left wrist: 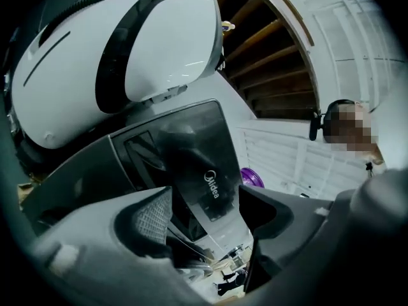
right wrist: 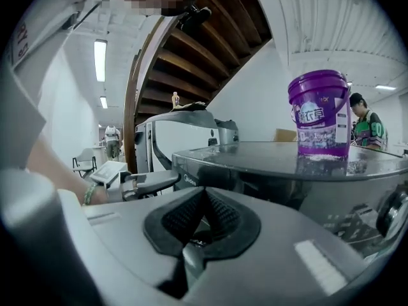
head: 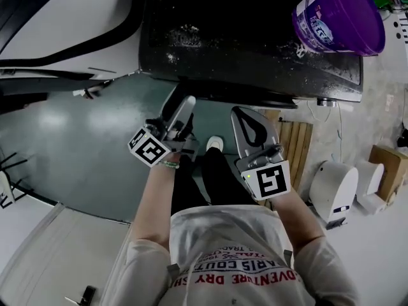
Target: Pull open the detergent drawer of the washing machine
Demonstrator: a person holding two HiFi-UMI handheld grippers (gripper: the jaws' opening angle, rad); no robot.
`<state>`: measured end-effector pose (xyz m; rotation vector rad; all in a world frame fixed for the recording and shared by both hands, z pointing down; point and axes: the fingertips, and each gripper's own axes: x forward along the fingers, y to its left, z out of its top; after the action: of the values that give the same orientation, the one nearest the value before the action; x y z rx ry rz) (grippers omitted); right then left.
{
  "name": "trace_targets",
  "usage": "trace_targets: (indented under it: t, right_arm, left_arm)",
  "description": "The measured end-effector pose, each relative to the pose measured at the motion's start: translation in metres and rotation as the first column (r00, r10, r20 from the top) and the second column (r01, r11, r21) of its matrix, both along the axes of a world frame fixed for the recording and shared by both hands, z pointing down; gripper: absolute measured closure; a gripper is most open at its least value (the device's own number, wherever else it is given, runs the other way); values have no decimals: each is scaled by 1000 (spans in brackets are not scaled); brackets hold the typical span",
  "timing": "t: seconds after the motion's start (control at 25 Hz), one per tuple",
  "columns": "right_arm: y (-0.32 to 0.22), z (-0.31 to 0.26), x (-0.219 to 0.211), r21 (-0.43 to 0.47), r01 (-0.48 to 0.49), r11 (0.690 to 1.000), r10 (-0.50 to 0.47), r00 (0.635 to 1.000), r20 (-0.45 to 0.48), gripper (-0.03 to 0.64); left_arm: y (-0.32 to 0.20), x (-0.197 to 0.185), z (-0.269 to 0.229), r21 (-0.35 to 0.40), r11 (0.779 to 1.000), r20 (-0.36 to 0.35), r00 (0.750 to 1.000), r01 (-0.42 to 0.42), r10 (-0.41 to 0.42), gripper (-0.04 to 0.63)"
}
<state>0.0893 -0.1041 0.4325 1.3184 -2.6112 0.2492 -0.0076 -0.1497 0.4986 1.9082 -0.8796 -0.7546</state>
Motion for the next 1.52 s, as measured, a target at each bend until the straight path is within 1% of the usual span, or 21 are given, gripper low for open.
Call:
trace_targets:
  t: [0.08, 0.28, 0.36, 0.4, 0.48, 0.52, 0.56, 0.76, 0.8, 0.88, 0.92, 0.96, 1.08, 1.16, 1.32, 1.52]
  right_arm:
    - [1, 7, 0, -7, 9, 1000, -9, 1000, -6, 617]
    - [3, 22, 3, -22, 16, 1000, -16, 1000, -13, 617]
    - [3, 23, 5, -18, 13, 1000, -13, 1000, -10, 617]
    - [3, 23, 6, -14, 13, 1000, -14, 1000, -8, 617]
    - [4, 24, 5, -11, 18, 1000, -18, 1000, -7, 617]
    - [4, 26, 5, -13, 19, 1000, -19, 1000, -9, 617]
    - [4, 28, 5, -14, 18, 1000, -19, 1000, -12, 617]
    - [3, 30, 6, -4, -11, 1000, 11, 1000, -13, 617]
    - [4, 30, 6, -2, -20, 1000, 20, 1000, -12, 617]
    - [7, 29, 6, 1, -30, 1000, 30, 999, -11, 617]
    - [8, 29, 5, 4, -32, 999, 32, 999, -13, 617]
    - [9, 29, 4, 9, -34, 999, 34, 999, -16, 615]
    - [15, 28, 2, 17, -47, 999, 48, 999, -20, 617]
    - [20, 28, 2, 20, -52, 998, 53, 998, -29, 617]
    - [26, 30, 3, 23, -69, 997, 70, 996, -48, 617]
    - [32, 29, 2, 28, -71, 997, 73, 995, -70, 617]
  left_arm:
    - [-6, -3, 5, -2, 1000, -26, 999, 26, -26, 259]
    - [-19, -7, -3, 66, 995, -54, 996, 77, -73, 245]
    - [-24, -7, -3, 68, 993, -85, 993, 92, -86, 239]
    - [-25, -8, -3, 66, 992, -116, 989, 103, -95, 241]
    - [-26, -11, -3, 51, 990, -203, 972, 129, -116, 267]
    - [-27, -12, -3, 44, 989, -240, 963, 139, -124, 293]
    - [-28, -12, -3, 39, 989, -263, 956, 144, -129, 298]
    - [-28, -13, -1, 32, 989, -289, 949, 142, -127, 306]
    - [-27, -14, 0, 26, 989, -305, 944, 144, -129, 315]
    - [-25, -16, 2, -5, 988, -354, 923, 157, -148, 346]
    - [-23, -18, 4, -21, 986, -374, 913, 165, -161, 379]
    - [-23, -18, 5, -30, 985, -383, 908, 170, -168, 410]
    - [-22, -18, 7, -22, 987, -373, 915, 158, -155, 395]
    - [-21, -19, 7, -12, 989, -375, 916, 147, -141, 405]
    - [-22, -18, 8, -5, 989, -397, 908, 147, -136, 427]
    - [-19, -19, 11, 21, 990, -398, 910, 136, -116, 449]
